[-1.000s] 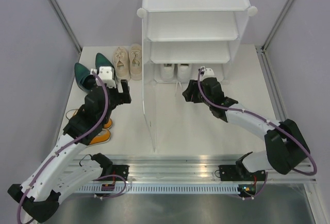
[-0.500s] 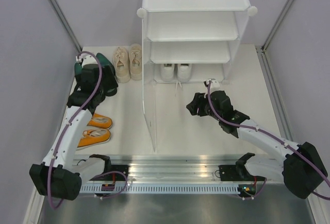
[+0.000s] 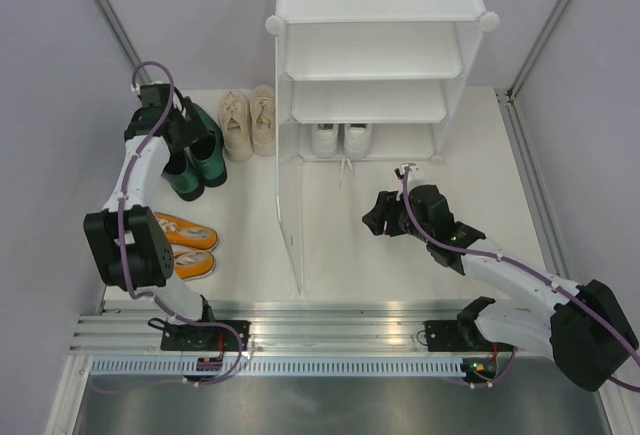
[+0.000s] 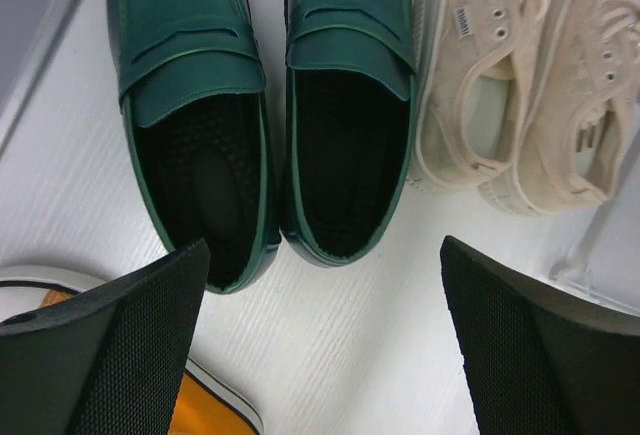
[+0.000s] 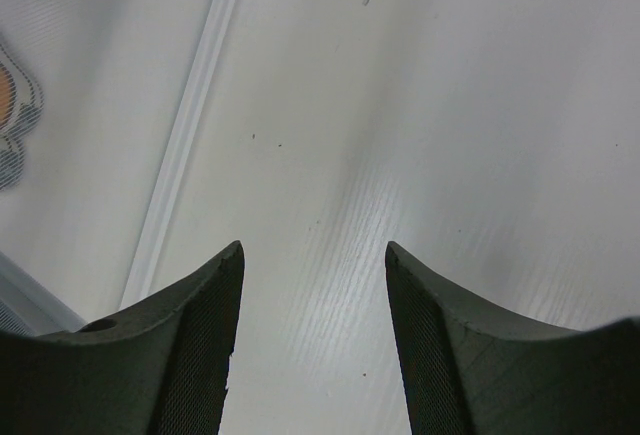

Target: Place and organize the shoes in the shoe cabinet

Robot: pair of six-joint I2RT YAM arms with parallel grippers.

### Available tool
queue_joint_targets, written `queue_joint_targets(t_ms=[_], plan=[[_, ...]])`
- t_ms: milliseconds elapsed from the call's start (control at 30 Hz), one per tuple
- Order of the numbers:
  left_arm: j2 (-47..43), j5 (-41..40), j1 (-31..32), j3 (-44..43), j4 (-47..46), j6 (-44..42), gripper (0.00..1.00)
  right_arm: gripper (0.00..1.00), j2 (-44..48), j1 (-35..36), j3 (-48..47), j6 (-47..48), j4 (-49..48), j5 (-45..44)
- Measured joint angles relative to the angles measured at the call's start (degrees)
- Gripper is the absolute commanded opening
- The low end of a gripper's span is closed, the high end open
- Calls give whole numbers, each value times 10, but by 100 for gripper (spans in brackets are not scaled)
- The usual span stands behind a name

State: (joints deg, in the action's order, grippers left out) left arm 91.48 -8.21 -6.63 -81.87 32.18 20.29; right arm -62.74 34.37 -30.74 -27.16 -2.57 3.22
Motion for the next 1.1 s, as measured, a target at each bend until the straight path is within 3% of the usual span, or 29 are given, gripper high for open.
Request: queue_joint_targets(t_ms=[400,800,1100], plan=[[174,46,-12,-46,3,6,91,63,1,0,27,-3,-15,10],[168,104,-54,-17,-29,38,86,63,-15,0,29,-3,-24,10],[80,159,-62,94,-133,53,88,63,-15,0,29,-3,-28,10]])
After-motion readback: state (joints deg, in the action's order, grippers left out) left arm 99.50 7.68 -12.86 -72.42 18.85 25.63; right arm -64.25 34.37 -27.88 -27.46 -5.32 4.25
